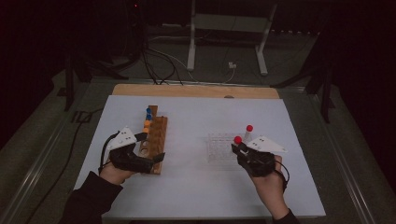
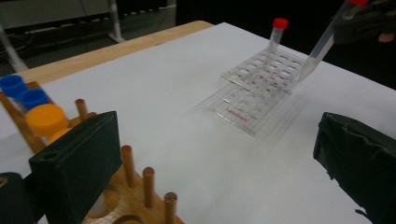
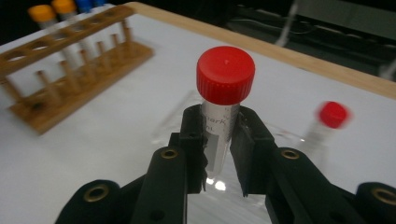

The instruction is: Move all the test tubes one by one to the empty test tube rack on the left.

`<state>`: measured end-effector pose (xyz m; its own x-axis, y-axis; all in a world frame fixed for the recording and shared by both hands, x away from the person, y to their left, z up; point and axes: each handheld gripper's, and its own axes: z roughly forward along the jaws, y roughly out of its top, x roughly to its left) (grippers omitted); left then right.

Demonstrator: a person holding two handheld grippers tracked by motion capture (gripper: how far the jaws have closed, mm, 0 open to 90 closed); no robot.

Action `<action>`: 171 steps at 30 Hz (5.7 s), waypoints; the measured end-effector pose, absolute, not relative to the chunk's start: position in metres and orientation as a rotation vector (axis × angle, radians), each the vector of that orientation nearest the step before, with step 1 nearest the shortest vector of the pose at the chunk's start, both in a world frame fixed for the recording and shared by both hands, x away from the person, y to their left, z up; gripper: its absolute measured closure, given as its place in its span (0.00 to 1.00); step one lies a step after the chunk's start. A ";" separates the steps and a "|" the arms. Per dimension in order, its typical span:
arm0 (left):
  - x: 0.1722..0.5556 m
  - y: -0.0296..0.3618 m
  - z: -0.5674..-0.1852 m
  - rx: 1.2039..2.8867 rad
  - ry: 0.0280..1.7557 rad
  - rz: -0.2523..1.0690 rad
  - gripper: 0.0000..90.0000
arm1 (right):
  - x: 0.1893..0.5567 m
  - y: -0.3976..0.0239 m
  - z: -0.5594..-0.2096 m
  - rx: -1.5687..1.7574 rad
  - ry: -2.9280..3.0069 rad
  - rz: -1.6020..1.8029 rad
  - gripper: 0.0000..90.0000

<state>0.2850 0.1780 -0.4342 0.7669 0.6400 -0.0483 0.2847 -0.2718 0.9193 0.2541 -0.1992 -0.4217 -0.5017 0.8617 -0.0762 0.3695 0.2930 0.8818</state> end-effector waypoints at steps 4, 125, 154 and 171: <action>0.284 0.174 -0.432 1.866 0.692 0.400 0.02 | 0.252 -0.184 -0.425 1.058 2.067 1.170 0.83; 0.303 0.209 -0.381 1.813 0.706 0.614 0.80 | 0.257 -0.167 -0.433 1.012 2.137 1.317 0.00; 0.309 0.212 -0.447 1.898 0.824 0.594 0.80 | 0.256 -0.170 -0.433 1.001 2.152 1.347 0.00; 0.303 0.214 -0.446 1.871 0.855 0.553 0.42 | 0.257 -0.174 -0.428 0.995 2.142 1.369 0.00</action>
